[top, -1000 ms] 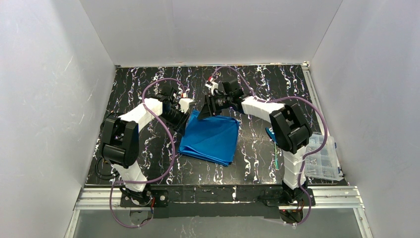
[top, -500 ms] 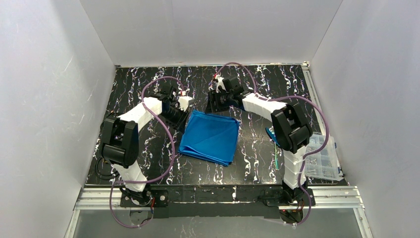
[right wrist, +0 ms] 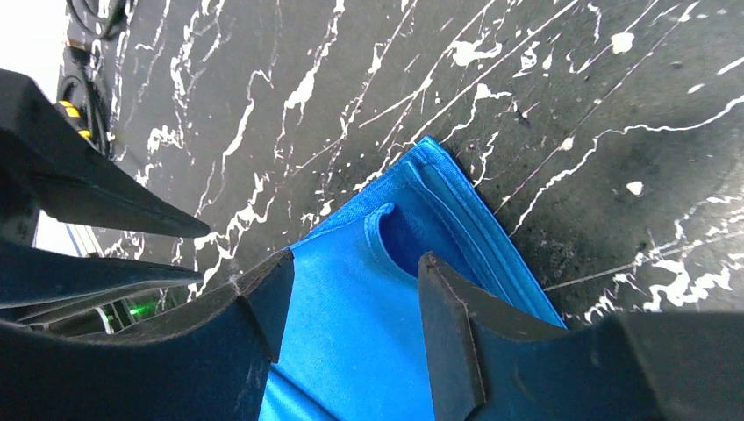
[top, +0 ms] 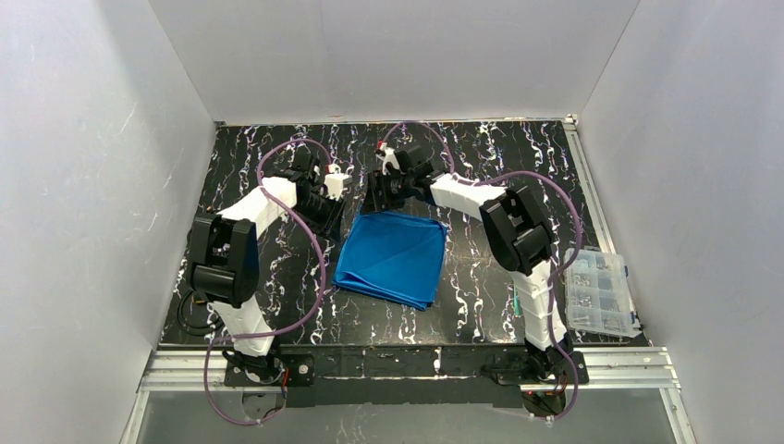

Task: Fold the napkin into a case and place the utensils inside
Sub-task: Smooth out the upper triangle-folded napkin at the center of the board.

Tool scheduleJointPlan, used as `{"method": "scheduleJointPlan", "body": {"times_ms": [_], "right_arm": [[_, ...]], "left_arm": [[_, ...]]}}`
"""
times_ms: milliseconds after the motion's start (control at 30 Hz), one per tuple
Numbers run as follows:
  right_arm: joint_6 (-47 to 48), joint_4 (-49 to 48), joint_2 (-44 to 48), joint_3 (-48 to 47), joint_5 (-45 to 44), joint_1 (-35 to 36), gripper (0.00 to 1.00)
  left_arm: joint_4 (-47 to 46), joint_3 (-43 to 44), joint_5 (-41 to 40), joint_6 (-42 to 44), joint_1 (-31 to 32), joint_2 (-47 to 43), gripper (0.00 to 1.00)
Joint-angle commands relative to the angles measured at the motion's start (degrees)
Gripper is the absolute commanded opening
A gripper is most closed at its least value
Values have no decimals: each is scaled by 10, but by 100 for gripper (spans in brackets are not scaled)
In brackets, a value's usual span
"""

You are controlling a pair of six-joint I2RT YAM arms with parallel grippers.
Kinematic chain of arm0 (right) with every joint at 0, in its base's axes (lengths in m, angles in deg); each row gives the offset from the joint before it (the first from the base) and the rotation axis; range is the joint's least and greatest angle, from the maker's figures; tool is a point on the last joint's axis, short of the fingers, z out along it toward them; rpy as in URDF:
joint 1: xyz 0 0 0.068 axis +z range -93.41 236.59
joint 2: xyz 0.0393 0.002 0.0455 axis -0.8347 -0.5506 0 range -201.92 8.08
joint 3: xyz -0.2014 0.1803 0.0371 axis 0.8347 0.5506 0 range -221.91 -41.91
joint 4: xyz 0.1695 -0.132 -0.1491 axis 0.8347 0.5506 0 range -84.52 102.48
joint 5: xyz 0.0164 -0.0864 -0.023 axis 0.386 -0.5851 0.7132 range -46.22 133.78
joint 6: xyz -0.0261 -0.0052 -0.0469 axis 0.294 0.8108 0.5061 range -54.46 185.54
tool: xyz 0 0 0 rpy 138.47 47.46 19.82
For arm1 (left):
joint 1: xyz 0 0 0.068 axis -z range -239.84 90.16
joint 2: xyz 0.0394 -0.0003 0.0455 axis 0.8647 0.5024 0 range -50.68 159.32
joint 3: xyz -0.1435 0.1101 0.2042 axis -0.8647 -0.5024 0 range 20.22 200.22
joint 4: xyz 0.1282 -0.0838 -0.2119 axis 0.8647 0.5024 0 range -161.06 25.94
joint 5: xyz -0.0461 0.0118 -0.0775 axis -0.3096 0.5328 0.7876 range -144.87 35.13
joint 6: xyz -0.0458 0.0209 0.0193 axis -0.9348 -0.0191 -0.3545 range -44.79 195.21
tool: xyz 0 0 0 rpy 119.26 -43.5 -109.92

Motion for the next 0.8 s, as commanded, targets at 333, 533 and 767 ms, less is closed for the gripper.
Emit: {"method": "scheduleJointPlan", "body": {"times_ms": [333,533,767], "right_arm": [[-2,15,-60,-79,79,10,56],[14,61,-89,-131,117,10,54],[25,87,-87,-143,113,11,52]], "left_arm": [[16,10,20,6,-21,8,28],[19,11,21,8,-24,8,28],[21,18,21,9,-26,7,28]]}}
